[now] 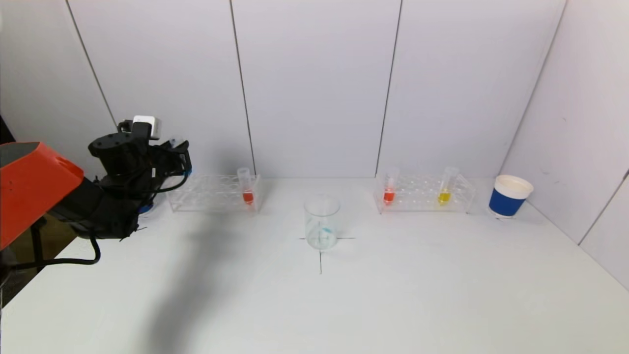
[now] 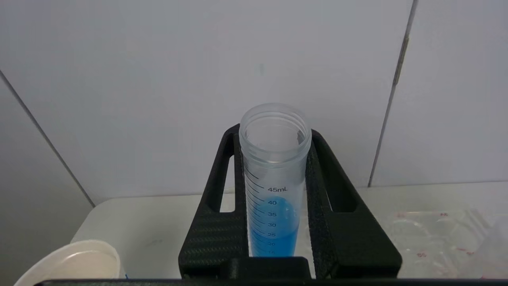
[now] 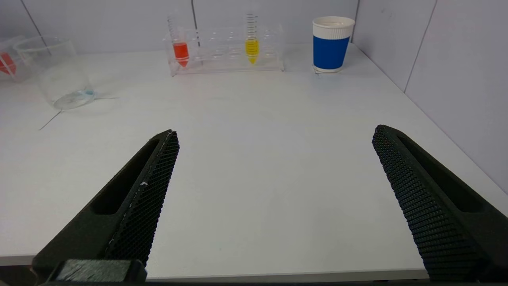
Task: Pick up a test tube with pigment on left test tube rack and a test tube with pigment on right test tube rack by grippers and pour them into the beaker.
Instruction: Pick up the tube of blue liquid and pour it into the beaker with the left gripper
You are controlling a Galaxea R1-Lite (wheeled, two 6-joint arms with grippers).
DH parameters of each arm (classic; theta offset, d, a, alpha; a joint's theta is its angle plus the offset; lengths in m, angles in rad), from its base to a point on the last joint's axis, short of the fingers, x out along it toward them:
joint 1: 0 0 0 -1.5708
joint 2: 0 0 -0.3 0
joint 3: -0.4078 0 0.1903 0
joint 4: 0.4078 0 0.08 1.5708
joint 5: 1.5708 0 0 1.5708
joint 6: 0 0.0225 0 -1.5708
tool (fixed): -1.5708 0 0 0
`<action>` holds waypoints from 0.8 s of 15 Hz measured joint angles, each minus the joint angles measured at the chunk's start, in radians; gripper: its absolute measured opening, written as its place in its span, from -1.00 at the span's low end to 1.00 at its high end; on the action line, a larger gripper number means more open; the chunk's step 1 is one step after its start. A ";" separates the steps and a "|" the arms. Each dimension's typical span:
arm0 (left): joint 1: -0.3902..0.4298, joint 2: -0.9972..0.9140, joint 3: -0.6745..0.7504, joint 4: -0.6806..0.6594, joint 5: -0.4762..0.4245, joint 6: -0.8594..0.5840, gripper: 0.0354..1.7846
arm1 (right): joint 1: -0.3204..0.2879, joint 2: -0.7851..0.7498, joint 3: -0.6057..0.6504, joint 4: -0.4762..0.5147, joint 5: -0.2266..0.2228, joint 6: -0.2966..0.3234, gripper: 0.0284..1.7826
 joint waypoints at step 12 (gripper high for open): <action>-0.060 -0.241 -0.179 0.373 0.021 0.001 -0.54 | 0.000 0.000 0.000 0.000 0.000 0.000 0.99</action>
